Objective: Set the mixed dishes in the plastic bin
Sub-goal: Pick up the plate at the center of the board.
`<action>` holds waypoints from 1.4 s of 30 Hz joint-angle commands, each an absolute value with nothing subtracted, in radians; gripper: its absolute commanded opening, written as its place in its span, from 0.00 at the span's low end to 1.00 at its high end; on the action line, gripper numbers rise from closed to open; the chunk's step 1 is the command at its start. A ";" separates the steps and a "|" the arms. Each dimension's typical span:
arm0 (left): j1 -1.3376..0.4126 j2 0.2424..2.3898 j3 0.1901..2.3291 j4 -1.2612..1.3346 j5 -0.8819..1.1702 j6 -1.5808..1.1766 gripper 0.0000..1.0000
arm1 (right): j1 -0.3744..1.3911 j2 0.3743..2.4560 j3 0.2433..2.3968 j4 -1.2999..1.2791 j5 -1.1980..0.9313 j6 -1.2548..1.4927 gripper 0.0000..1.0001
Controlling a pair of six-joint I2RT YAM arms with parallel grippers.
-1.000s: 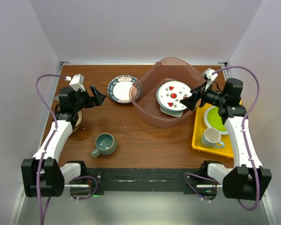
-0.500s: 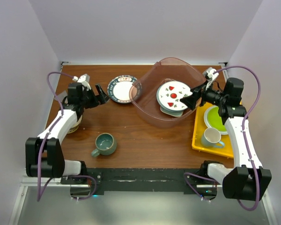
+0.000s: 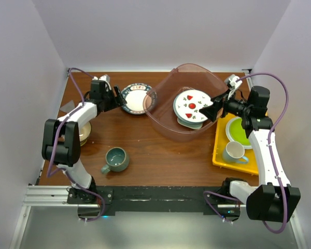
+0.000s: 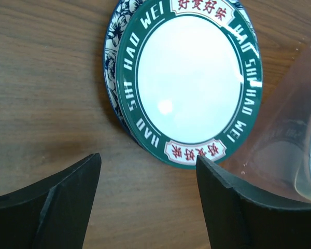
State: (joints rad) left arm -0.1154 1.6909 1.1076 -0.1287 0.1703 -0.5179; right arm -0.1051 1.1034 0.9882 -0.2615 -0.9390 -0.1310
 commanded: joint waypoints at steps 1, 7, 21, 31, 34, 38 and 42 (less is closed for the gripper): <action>-0.118 1.769 1.195 -0.071 0.173 -0.540 0.73 | -0.107 1.072 0.982 -0.222 -0.960 -0.126 0.98; -0.117 1.847 1.255 -0.069 0.158 -0.506 0.62 | -0.107 1.072 0.983 -0.222 -0.962 -0.129 0.98; -0.112 1.965 1.382 -0.124 0.147 -0.457 0.45 | -0.107 1.077 0.980 -0.225 -0.963 -0.133 0.98; -0.112 2.005 1.422 -0.153 0.135 -0.433 0.46 | -0.107 1.078 0.980 -0.225 -0.969 -0.133 0.98; -0.112 2.017 1.430 -0.158 0.147 -0.430 0.47 | -0.107 1.077 0.980 -0.224 -0.969 -0.133 0.98; -0.112 2.039 1.443 -0.172 0.155 -0.428 0.48 | -0.109 1.077 0.982 -0.225 -0.971 -0.133 0.98; -0.112 2.049 1.456 -0.176 0.164 -0.423 0.48 | -0.112 1.078 0.982 -0.224 -0.973 -0.133 0.98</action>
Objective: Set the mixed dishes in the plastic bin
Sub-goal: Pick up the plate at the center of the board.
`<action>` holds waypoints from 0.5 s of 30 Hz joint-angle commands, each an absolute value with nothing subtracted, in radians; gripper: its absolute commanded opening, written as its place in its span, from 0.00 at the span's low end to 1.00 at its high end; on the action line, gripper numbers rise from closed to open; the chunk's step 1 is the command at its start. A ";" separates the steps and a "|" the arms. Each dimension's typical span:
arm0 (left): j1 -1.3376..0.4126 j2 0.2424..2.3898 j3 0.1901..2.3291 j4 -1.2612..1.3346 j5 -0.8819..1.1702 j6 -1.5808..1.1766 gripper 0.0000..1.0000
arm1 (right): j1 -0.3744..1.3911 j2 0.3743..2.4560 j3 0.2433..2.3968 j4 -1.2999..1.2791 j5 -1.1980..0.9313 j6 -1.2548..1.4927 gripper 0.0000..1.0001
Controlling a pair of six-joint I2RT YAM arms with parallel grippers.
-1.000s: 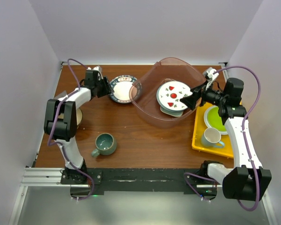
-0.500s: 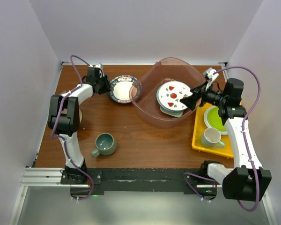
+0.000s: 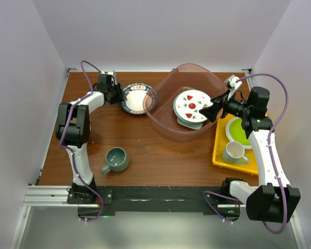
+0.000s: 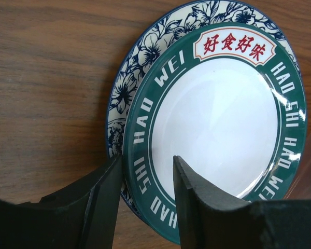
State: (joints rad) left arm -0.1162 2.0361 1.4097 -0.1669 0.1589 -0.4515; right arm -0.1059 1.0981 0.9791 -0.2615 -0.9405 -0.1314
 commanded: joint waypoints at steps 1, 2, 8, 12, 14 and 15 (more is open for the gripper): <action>-0.112 2.052 1.457 -0.175 0.172 -0.423 0.48 | -0.110 1.077 0.982 -0.224 -0.973 -0.133 0.98; -0.112 2.056 1.460 -0.175 0.175 -0.423 0.48 | -0.112 1.077 0.982 -0.224 -0.973 -0.133 0.98; -0.112 2.083 1.485 -0.190 0.198 -0.423 0.47 | -0.117 1.077 0.982 -0.225 -0.974 -0.133 0.98; -0.107 2.097 1.485 -0.189 0.213 -0.439 0.45 | -0.117 1.075 0.982 -0.225 -0.979 -0.133 0.98; -0.101 2.103 1.482 -0.181 0.230 -0.455 0.43 | -0.118 1.075 0.982 -0.227 -0.979 -0.133 0.98; -0.098 2.102 1.479 -0.176 0.235 -0.462 0.43 | -0.118 1.074 0.982 -0.226 -0.980 -0.133 0.98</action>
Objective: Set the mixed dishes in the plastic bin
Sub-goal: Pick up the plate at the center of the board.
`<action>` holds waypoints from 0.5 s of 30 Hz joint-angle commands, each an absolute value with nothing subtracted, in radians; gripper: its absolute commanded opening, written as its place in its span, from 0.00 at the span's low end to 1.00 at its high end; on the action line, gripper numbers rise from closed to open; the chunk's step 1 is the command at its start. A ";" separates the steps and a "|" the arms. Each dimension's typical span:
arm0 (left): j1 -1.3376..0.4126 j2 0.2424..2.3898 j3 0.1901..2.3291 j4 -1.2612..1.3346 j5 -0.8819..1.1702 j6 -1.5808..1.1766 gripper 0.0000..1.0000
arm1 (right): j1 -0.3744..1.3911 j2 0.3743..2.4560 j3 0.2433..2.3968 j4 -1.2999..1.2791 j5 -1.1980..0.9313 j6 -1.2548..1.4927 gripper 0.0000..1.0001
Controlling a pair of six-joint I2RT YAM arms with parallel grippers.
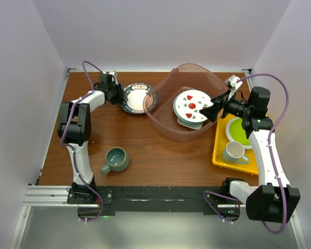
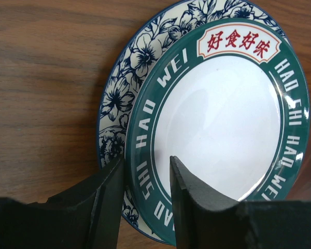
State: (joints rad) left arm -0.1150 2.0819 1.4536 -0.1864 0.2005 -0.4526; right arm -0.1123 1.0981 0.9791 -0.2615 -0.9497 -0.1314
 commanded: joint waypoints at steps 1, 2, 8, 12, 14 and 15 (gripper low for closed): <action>-0.094 2.102 1.476 -0.170 0.245 -0.468 0.42 | -0.118 1.075 0.983 -0.227 -0.980 -0.133 0.98; -0.089 2.103 1.468 -0.161 0.253 -0.480 0.41 | -0.118 1.075 0.982 -0.226 -0.982 -0.133 0.98; -0.052 2.091 1.422 -0.095 0.331 -0.546 0.27 | -0.120 1.071 0.982 -0.227 -0.986 -0.133 0.98; -0.026 2.071 1.382 -0.037 0.399 -0.589 0.08 | -0.123 1.071 0.982 -0.229 -0.988 -0.133 0.98; -0.005 2.046 1.350 0.027 0.428 -0.624 0.04 | -0.123 1.069 0.982 -0.227 -0.986 -0.133 0.98; 0.000 2.036 1.339 0.046 0.460 -0.636 0.00 | -0.124 1.071 0.982 -0.227 -0.988 -0.133 0.98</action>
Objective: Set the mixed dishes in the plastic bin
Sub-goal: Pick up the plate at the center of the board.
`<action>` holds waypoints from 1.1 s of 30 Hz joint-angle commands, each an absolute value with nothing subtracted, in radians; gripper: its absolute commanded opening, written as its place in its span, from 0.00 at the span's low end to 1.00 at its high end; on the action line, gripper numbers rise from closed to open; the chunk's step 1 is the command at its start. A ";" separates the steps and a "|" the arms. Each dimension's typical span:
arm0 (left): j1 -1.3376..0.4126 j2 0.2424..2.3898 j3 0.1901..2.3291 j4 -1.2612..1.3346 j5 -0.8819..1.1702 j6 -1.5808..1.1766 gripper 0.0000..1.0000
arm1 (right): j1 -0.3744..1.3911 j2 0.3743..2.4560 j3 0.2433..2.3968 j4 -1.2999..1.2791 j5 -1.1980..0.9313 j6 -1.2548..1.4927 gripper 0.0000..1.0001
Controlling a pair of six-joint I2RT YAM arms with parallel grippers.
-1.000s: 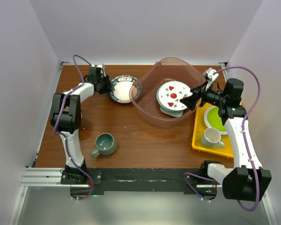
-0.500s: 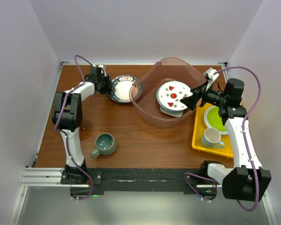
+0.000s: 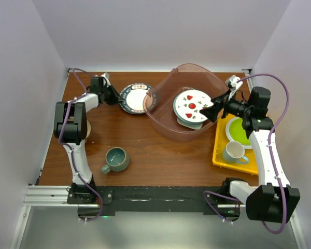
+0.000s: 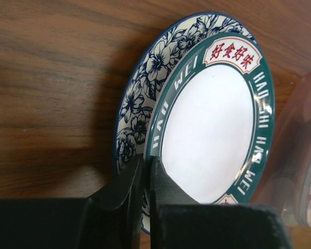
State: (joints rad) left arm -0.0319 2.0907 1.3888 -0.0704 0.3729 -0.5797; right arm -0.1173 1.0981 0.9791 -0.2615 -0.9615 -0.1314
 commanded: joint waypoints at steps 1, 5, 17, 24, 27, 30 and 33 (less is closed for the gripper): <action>0.024 2.014 1.329 0.081 0.472 -0.649 0.00 | -0.124 1.071 0.982 -0.229 -0.989 -0.133 0.98; 0.066 1.950 1.281 0.155 0.534 -0.721 0.00 | -0.126 1.071 0.980 -0.225 -0.986 -0.132 0.98; 0.161 1.701 1.201 0.207 0.505 -0.758 0.00 | -0.130 1.072 0.976 -0.221 -0.992 -0.132 0.98; 0.178 1.525 1.144 0.179 0.400 -0.730 0.00 | -0.132 1.074 0.971 -0.218 -1.002 -0.130 0.98; 0.179 1.455 1.102 0.195 0.400 -0.741 0.00 | -0.133 1.077 0.971 -0.215 -1.011 -0.130 0.98; 0.179 1.386 1.051 0.219 0.416 -0.765 0.00 | -0.132 1.075 0.966 -0.209 -1.022 -0.127 0.98; 0.179 1.315 0.997 0.241 0.442 -0.790 0.00 | -0.133 1.075 0.965 -0.207 -1.037 -0.124 0.98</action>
